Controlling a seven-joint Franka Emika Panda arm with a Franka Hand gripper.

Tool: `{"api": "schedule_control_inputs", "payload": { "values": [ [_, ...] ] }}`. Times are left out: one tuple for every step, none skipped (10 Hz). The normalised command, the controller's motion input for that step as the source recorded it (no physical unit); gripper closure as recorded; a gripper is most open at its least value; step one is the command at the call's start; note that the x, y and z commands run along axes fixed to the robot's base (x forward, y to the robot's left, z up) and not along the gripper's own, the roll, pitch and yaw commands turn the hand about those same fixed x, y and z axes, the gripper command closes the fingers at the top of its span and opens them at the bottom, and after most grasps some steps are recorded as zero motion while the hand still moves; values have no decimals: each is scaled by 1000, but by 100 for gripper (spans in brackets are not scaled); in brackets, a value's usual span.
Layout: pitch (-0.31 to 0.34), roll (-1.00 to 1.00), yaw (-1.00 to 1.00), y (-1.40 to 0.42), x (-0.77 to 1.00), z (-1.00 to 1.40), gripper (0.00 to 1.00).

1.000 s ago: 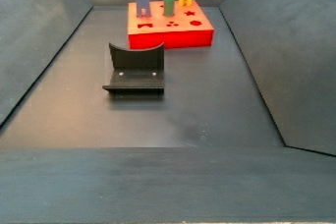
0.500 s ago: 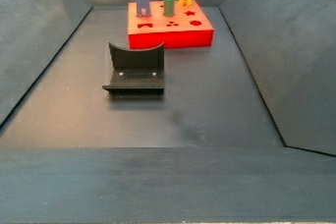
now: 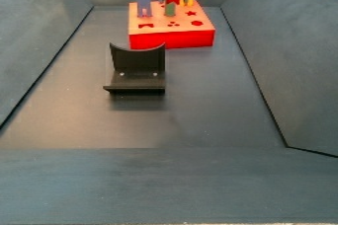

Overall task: Pick up the star object. Move up. Place the star object on the fixture. Regrasp the star object. Move to above the board. Insert the star object.
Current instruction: Place the star object on the fixture.

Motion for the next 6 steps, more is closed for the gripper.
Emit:
{"api": "schedule_control_inputs", "payload": {
  "values": [
    [153,-1000,-30,370,1000,-19,100],
    [152,-880,-50,249,1000,-14,100],
    [136,-698,-63,177,933,-13,100],
    [121,-528,-75,131,842,-12,100],
    [105,-316,-83,87,718,-11,100],
    [93,-213,-87,54,623,-5,100]
  ]
}}
